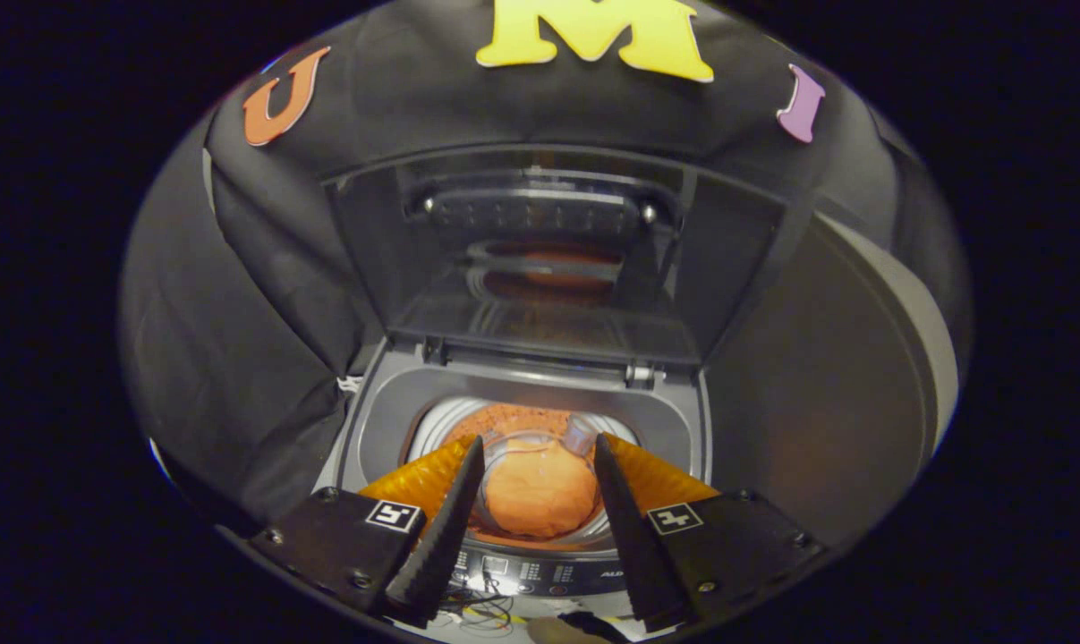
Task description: Put the clothes into the washing machine and then close the washing machine lid.
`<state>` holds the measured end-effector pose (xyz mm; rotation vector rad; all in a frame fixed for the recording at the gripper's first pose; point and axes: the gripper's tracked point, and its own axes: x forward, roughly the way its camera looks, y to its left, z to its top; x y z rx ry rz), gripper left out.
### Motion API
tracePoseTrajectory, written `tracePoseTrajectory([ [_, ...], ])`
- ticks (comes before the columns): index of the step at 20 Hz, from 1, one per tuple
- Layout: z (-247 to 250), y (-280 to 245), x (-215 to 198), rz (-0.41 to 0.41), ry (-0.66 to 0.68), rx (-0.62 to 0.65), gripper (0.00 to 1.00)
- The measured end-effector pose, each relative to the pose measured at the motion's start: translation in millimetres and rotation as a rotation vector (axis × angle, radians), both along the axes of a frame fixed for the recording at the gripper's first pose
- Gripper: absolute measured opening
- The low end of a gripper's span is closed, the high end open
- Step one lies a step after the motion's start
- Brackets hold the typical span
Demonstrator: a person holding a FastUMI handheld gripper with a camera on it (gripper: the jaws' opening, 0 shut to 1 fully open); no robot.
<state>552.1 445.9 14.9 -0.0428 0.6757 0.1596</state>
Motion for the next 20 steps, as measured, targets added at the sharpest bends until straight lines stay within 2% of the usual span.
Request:
tracePoseTrajectory([
  [4,34.0,7.4,13.9,0.019,-0.111,0.052,0.78],
  [12,113.0,4.5,51.3,0.013,-0.362,0.039,0.79],
  [14,124.6,5.8,58.4,0.004,-0.389,0.047,0.84],
  [15,133.3,5.0,62.7,-0.001,-0.412,0.042,0.93],
  [20,159.6,5.8,86.5,-0.04,-0.453,0.064,0.97],
])
